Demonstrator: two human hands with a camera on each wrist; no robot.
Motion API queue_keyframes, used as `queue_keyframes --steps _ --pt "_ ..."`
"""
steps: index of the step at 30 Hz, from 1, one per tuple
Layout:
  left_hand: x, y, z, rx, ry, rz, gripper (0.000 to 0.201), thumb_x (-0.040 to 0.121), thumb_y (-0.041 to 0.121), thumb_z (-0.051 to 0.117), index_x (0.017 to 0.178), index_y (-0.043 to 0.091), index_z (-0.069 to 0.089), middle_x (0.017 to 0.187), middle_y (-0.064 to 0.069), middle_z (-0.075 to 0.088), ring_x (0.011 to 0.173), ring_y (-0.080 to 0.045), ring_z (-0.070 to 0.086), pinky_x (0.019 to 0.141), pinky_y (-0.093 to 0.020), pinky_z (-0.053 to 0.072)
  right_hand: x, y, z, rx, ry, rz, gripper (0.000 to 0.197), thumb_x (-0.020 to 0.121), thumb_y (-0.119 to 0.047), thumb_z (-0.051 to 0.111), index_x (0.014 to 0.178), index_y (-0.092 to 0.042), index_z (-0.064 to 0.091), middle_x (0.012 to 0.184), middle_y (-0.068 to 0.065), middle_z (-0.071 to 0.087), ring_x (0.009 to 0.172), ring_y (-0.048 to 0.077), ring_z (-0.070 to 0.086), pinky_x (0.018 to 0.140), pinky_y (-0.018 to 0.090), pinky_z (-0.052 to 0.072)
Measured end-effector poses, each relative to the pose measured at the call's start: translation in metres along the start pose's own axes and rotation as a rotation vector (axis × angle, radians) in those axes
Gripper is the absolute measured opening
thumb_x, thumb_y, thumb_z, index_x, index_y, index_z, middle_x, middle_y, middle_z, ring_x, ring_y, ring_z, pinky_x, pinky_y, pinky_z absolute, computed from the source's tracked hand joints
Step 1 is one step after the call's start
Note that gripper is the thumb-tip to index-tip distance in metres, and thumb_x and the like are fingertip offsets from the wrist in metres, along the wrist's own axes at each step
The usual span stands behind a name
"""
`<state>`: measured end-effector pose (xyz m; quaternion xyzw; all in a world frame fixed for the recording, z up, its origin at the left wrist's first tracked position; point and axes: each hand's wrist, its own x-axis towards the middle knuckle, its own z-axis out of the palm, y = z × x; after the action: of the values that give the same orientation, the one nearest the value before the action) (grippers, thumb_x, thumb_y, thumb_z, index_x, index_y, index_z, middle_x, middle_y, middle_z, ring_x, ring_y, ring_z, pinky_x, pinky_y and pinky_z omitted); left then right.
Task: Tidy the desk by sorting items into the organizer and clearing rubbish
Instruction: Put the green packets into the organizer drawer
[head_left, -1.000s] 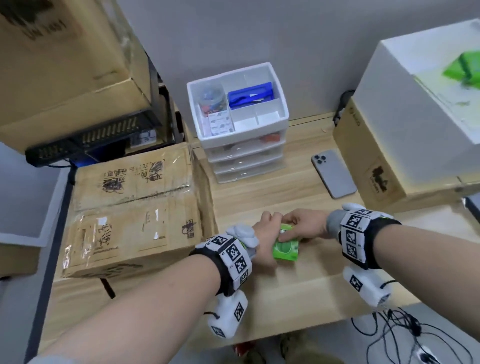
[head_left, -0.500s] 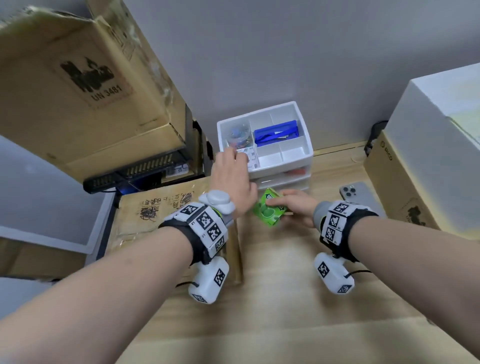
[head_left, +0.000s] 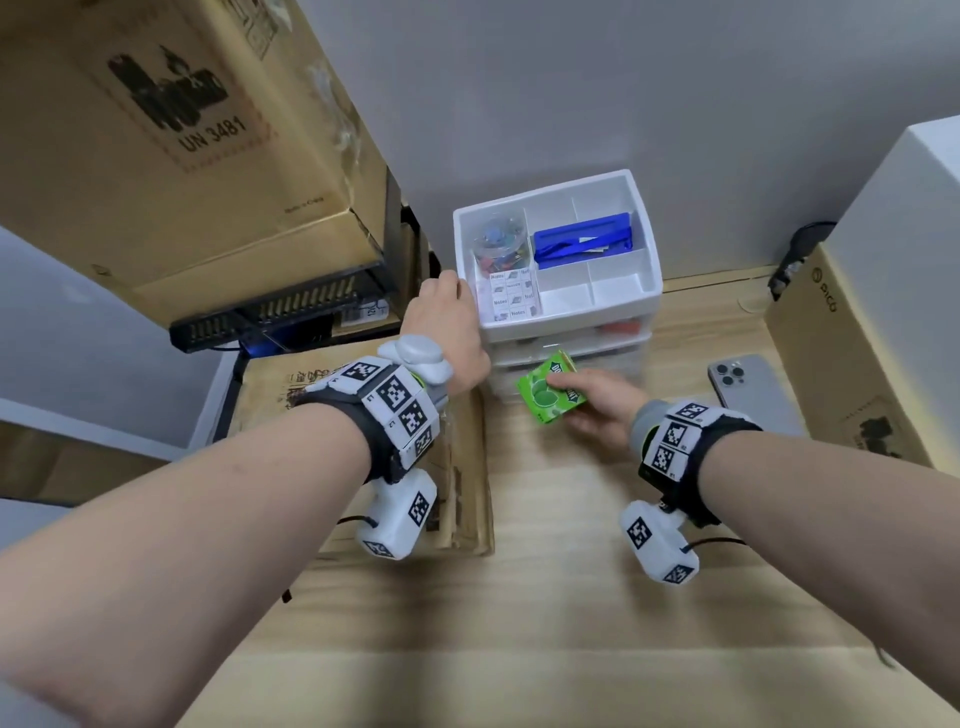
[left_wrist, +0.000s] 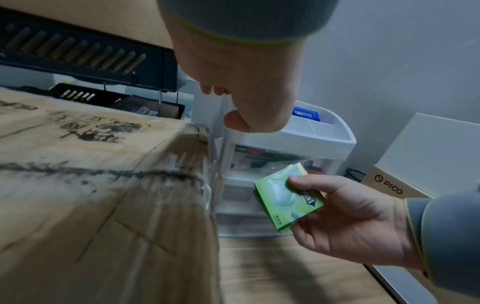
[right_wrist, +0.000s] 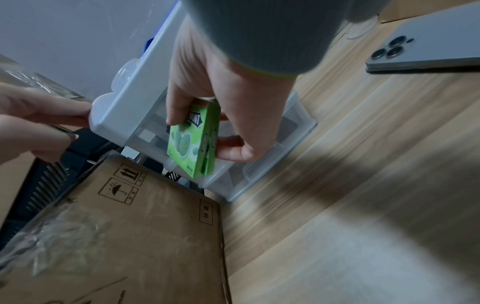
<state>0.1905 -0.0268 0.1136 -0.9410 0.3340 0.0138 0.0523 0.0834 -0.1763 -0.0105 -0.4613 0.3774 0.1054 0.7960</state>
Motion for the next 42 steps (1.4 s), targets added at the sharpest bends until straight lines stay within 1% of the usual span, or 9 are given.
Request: queue_keyframes --steps 5,10,17,22,25,28,31,37,42 --pt "0.005 0.006 -0.007 0.078 -0.07 -0.015 0.055 0.076 0.029 0.061 0.124 0.004 0.049 0.125 -0.011 0.042 0.11 -0.028 0.044 0.089 -0.036 0.047 -0.014 0.02 -0.008 -0.091 0.023 0.024 0.019 0.084 -0.014 0.076 0.086 -0.016 0.058 0.08 0.003 0.071 0.071 0.011 0.067 0.051 0.02 0.051" --pt "0.01 0.006 -0.018 0.117 -0.115 -0.021 0.05 0.078 0.031 0.06 0.121 0.007 0.054 0.12 -0.01 0.043 0.108 -0.025 0.044 0.083 -0.033 0.046 -0.03 0.039 -0.021 -0.211 -0.02 0.02 0.022 0.087 -0.018 0.073 0.076 -0.014 0.055 0.059 0.001 0.063 0.038 0.008 0.051 0.035 0.016 0.034" --pt "0.011 0.01 -0.024 0.17 -0.136 -0.071 0.046 0.078 0.03 0.065 0.119 0.01 0.057 0.118 -0.008 0.045 0.108 -0.023 0.047 0.071 -0.031 0.041 -0.04 0.039 -0.027 -0.407 -0.067 0.111 0.023 0.086 -0.031 0.076 0.095 -0.012 0.066 0.087 0.007 0.071 0.072 0.015 0.067 0.061 0.025 0.054" --pt "0.012 0.009 -0.023 0.191 -0.138 -0.065 0.044 0.077 0.03 0.065 0.116 0.012 0.058 0.116 -0.007 0.045 0.106 -0.022 0.047 0.071 -0.031 0.041 -0.05 0.005 -0.008 -0.608 -0.179 0.111 0.026 0.096 -0.036 0.061 0.094 -0.01 0.061 0.06 0.0 0.056 0.045 0.01 0.045 0.04 0.02 0.028" --pt "0.013 0.008 -0.023 0.197 -0.141 -0.055 0.043 0.077 0.03 0.064 0.115 0.012 0.058 0.117 -0.007 0.045 0.106 -0.023 0.047 0.069 -0.031 0.038 -0.038 -0.016 0.0 -0.661 -0.019 -0.047 0.031 0.092 -0.041 0.064 0.082 -0.013 0.055 0.059 0.003 0.05 0.047 0.013 0.038 0.042 0.022 0.024" --pt "0.016 0.006 -0.024 0.168 -0.149 -0.035 0.04 0.078 0.029 0.063 0.114 0.012 0.058 0.116 -0.007 0.046 0.105 -0.023 0.048 0.07 -0.031 0.041 -0.017 -0.025 0.0 -0.679 0.176 -0.172 0.031 0.087 -0.034 0.072 0.076 -0.012 0.051 0.062 0.009 0.051 0.047 0.019 0.041 0.043 0.024 0.031" --pt "0.02 0.004 -0.027 0.14 -0.138 -0.015 0.036 0.079 0.029 0.062 0.111 0.013 0.058 0.114 -0.008 0.048 0.104 -0.023 0.05 0.072 -0.031 0.043 0.0 -0.022 -0.001 -0.814 0.289 -0.185 0.032 0.079 -0.036 0.078 0.077 -0.012 0.057 0.07 0.01 0.057 0.059 0.023 0.05 0.057 0.032 0.041" --pt "0.022 0.0 -0.031 0.077 -0.111 0.05 0.022 0.081 0.028 0.061 0.09 0.017 0.044 0.111 -0.009 0.05 0.102 -0.025 0.049 0.071 -0.032 0.039 0.021 -0.012 0.015 -0.963 0.217 -0.254 0.033 0.08 -0.032 0.079 0.098 -0.006 0.072 0.095 0.009 0.072 0.09 0.025 0.067 0.084 0.033 0.054" --pt "0.021 -0.001 -0.03 0.067 -0.121 0.031 0.021 0.079 0.026 0.062 0.091 0.016 0.049 0.109 -0.008 0.047 0.101 -0.024 0.048 0.072 -0.032 0.042 0.024 -0.01 0.025 -1.028 0.17 -0.208 0.025 0.077 -0.023 0.081 0.081 -0.009 0.061 0.081 0.007 0.061 0.074 0.022 0.057 0.071 0.032 0.049"
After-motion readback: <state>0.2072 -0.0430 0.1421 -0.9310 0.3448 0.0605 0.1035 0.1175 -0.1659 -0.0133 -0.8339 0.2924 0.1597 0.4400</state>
